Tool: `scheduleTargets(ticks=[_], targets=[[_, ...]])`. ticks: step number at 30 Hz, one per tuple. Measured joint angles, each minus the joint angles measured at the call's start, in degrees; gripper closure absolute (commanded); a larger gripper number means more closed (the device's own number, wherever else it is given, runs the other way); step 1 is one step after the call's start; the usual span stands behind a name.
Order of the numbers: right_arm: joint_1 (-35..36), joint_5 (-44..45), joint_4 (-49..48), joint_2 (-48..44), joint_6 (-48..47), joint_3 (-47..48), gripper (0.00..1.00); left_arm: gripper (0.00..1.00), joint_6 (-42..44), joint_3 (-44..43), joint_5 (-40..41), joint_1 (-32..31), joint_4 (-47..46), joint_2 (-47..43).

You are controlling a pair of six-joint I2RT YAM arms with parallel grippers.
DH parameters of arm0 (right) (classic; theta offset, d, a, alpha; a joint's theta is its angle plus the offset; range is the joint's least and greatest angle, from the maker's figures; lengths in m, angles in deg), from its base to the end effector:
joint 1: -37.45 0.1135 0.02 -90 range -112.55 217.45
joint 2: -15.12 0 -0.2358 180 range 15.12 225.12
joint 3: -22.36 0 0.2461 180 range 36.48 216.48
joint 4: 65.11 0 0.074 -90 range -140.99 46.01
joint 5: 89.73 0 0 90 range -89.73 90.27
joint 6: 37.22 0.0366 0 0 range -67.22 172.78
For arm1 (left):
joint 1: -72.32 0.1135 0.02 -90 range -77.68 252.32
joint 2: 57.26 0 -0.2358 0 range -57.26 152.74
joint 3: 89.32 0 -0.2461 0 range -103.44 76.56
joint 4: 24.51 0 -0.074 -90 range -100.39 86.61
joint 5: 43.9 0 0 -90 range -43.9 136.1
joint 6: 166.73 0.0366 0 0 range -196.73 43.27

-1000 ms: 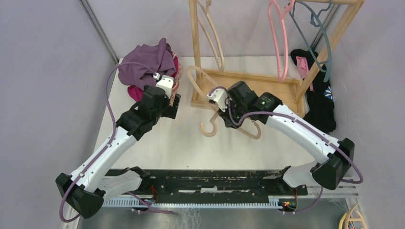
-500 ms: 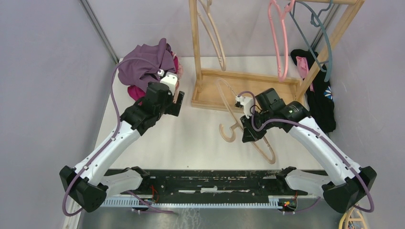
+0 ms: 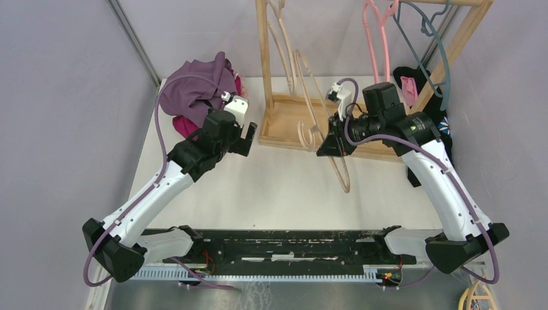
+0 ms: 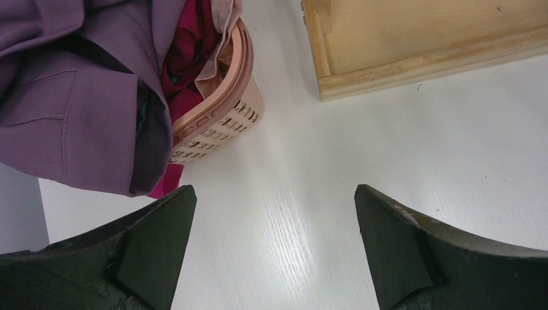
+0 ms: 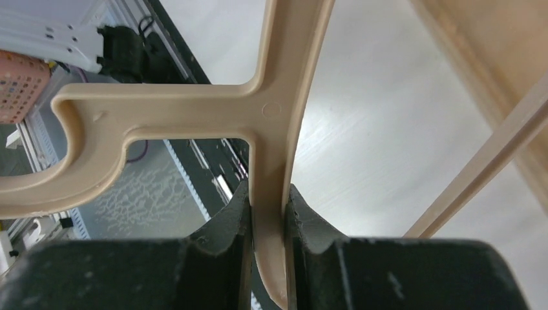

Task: Remove the skirt from the hanger
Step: Pick up the hanger at the center of the board, then place the hanger at the clothesline.

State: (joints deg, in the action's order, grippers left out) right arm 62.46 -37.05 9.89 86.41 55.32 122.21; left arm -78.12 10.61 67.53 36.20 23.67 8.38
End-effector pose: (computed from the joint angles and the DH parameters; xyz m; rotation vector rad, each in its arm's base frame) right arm 0.2005 0.1180 0.3798 -0.7755 2.2624 1.0029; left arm 0.2106 -0.1371 0.3296 0.4248 2.0713 0.0154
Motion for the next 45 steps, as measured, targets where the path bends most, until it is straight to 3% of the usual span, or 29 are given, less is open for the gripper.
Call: scheduleTargets(ticks=[6, 13, 26, 45], targets=[[-0.87, -1.38, -1.44, 3.91, 0.42, 11.80, 0.99, 0.01, 0.02, -0.13, 0.87, -0.33, 0.00, -0.02], [-1.09, -0.52, -3.72, 5.81, 2.62, 13.18, 0.99, 0.01, 0.04, -0.52, 1.03, -0.35, 0.04, -0.07], [-4.72, 8.09, -19.41, 17.40, 12.90, 21.99, 0.99, 0.01, 0.96, -3.52, 2.69, -0.39, 0.63, -0.81], [-5.09, 7.15, -40.79, 33.86, 30.88, 36.83, 0.99, 0.01, 1.07, -3.54, 7.23, -0.66, 4.57, -2.86]])
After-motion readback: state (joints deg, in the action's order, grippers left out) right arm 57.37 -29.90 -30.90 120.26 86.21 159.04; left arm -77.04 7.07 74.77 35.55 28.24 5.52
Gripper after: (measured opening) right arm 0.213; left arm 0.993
